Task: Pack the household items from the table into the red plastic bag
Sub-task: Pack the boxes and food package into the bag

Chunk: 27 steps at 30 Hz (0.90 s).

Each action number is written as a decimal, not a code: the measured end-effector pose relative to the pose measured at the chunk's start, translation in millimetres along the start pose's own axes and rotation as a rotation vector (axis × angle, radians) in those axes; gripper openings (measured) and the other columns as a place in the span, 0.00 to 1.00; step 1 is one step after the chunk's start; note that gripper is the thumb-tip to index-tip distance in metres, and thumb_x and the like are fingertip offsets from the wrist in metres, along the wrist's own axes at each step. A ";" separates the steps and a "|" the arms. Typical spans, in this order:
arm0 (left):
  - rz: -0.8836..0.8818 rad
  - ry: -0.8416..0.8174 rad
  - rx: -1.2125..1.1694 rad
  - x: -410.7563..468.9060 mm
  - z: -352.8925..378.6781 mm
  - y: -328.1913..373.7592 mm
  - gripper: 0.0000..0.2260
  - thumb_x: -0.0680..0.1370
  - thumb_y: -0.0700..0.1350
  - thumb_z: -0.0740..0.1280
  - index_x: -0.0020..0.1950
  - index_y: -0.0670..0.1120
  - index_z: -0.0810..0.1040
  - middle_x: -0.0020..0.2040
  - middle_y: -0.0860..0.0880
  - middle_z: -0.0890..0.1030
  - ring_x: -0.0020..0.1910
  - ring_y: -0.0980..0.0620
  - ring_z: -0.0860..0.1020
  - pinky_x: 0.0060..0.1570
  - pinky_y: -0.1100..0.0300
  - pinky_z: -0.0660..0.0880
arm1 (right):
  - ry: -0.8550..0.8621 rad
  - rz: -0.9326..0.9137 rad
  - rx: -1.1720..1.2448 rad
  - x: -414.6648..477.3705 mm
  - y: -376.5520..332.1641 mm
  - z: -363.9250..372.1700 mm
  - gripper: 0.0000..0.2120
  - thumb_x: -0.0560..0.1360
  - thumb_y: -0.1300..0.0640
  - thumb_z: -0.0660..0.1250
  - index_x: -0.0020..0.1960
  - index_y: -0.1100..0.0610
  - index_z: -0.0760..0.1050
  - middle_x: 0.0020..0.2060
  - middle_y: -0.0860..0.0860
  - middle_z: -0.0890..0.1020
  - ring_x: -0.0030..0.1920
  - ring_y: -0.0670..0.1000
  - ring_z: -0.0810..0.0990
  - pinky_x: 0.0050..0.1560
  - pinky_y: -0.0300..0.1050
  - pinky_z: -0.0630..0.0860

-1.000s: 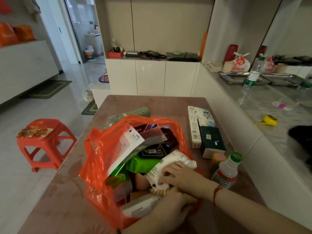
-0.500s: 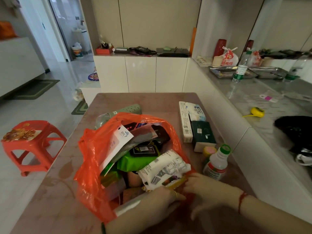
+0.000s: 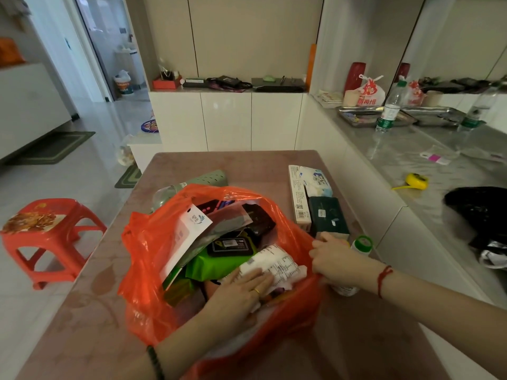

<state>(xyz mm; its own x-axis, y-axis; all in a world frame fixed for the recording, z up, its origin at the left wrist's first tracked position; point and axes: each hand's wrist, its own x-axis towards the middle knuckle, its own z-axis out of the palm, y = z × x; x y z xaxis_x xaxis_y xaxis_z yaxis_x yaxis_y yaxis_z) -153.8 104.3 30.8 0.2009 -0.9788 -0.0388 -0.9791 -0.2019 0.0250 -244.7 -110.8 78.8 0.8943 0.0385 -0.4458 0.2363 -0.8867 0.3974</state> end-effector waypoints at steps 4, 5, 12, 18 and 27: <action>-0.055 -0.028 -0.020 -10.5 8.7 -4.1 0.34 0.60 0.59 0.59 0.65 0.51 0.68 0.58 0.60 0.80 0.57 0.60 0.79 0.51 0.58 0.79 | 0.005 0.151 0.231 -0.2 18.6 -7.2 0.32 0.70 0.29 0.52 0.47 0.55 0.79 0.47 0.50 0.81 0.51 0.49 0.77 0.63 0.50 0.64; -0.045 -0.027 -0.004 -7.7 9.3 -0.7 0.35 0.59 0.60 0.59 0.65 0.50 0.68 0.58 0.59 0.81 0.57 0.59 0.79 0.52 0.57 0.78 | 0.006 0.202 0.425 2.4 20.2 -7.2 0.38 0.66 0.25 0.47 0.46 0.55 0.79 0.44 0.50 0.82 0.47 0.48 0.79 0.60 0.48 0.68; -0.101 -0.089 0.071 17.3 15.5 21.8 0.37 0.69 0.60 0.58 0.75 0.47 0.57 0.63 0.56 0.78 0.61 0.49 0.77 0.65 0.47 0.65 | 0.051 0.523 1.256 59.5 -1.7 9.7 0.20 0.74 0.37 0.60 0.35 0.52 0.74 0.34 0.49 0.78 0.40 0.50 0.80 0.43 0.42 0.77; -0.090 -0.108 0.009 14.2 6.1 7.9 0.28 0.80 0.54 0.49 0.76 0.47 0.44 0.78 0.52 0.49 0.77 0.46 0.46 0.72 0.51 0.40 | 0.199 0.751 1.440 39.9 28.1 9.9 0.10 0.80 0.56 0.57 0.47 0.58 0.74 0.37 0.54 0.78 0.36 0.52 0.80 0.37 0.45 0.81; -0.070 -0.122 -0.086 6.3 -7.4 -5.7 0.30 0.80 0.50 0.54 0.76 0.50 0.40 0.78 0.54 0.46 0.77 0.49 0.42 0.73 0.57 0.39 | 0.371 0.850 2.100 18.3 37.0 8.9 0.10 0.80 0.61 0.56 0.53 0.63 0.74 0.39 0.57 0.80 0.48 0.57 0.80 0.46 0.52 0.78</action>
<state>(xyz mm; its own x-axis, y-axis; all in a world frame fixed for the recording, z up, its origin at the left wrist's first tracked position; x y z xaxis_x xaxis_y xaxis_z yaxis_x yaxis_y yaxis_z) -146.7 99.0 37.9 0.2581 -0.9520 -0.1646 -0.9553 -0.2769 0.1032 -223.0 -147.0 78.2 0.6073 -0.6393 -0.4717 -0.4725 0.1867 -0.8613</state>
